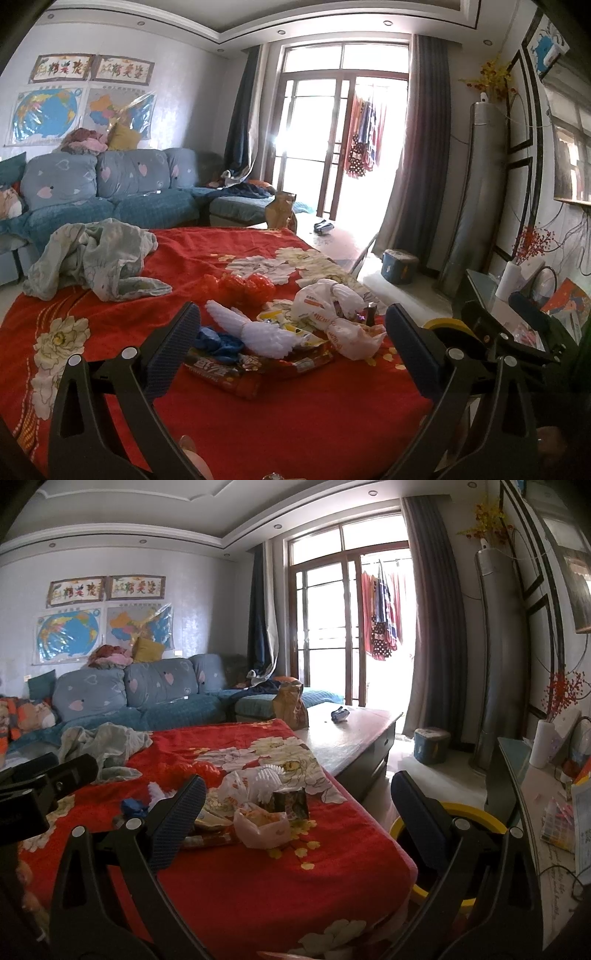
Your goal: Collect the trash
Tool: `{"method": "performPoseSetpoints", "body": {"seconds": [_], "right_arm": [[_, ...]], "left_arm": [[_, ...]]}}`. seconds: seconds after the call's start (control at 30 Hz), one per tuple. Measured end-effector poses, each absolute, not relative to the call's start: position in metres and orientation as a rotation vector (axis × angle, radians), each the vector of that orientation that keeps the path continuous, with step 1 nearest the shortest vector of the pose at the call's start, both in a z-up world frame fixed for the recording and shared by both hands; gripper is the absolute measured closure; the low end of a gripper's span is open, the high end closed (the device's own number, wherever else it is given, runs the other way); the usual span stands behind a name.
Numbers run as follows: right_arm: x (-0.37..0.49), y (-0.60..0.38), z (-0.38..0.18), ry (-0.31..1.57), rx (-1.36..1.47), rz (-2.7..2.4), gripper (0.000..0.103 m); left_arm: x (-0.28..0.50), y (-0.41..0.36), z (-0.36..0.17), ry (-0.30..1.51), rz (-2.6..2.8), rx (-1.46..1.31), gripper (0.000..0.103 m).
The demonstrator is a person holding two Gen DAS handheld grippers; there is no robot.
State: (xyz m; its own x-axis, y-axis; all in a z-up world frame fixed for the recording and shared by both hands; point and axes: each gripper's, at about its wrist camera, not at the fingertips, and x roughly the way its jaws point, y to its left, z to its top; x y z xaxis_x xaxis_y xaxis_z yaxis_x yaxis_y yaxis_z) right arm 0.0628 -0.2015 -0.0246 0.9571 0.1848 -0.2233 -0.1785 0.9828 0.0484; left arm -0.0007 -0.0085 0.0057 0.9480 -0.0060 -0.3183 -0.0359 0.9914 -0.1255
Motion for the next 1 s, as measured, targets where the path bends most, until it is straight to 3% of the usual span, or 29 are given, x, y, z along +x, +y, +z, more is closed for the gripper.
{"method": "performPoseSetpoints", "body": {"seconds": [1.0], "right_arm": [[0.071,-0.202,-0.031,0.266,0.030,0.174,0.011]], "left_arm": [[0.011,-0.012,-0.001,0.363,-0.016,-0.156,0.006]]}}
